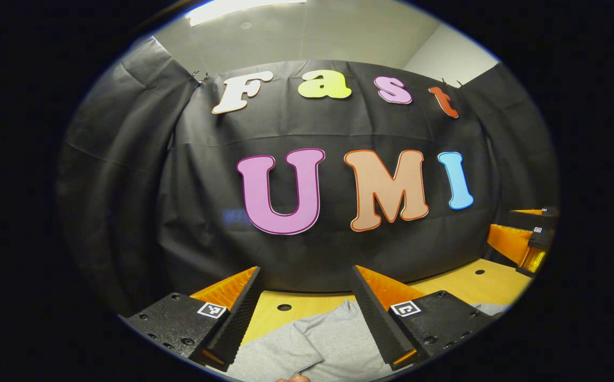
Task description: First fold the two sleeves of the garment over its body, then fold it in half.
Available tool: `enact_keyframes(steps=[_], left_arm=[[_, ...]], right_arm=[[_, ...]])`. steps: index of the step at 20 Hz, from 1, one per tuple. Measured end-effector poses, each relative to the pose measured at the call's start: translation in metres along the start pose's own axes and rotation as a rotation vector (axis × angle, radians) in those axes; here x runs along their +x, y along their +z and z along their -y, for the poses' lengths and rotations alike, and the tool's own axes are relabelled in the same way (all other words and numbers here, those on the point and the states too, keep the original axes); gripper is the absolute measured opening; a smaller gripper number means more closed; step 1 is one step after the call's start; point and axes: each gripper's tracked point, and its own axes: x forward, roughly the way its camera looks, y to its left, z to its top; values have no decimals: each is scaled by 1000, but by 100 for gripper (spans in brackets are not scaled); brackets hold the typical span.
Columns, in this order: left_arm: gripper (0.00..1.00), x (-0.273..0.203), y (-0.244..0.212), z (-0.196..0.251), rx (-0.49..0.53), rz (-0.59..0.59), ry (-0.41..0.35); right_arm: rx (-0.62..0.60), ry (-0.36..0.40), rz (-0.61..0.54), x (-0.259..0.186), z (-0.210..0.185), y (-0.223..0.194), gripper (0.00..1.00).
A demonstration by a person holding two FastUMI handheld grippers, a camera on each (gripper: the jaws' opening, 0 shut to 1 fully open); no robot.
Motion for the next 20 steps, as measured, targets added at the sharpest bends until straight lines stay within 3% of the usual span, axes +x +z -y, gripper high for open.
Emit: enact_keyframes(steps=[9,20], left_arm=[[96,-2,-1,0,-8,-8,-14],[96,2,-2,7,-10,-11,-35]], right_arm=[[-19,13,-32,-7,15,-7,97],[-156,-124,-113,-24,118,-27,97]])
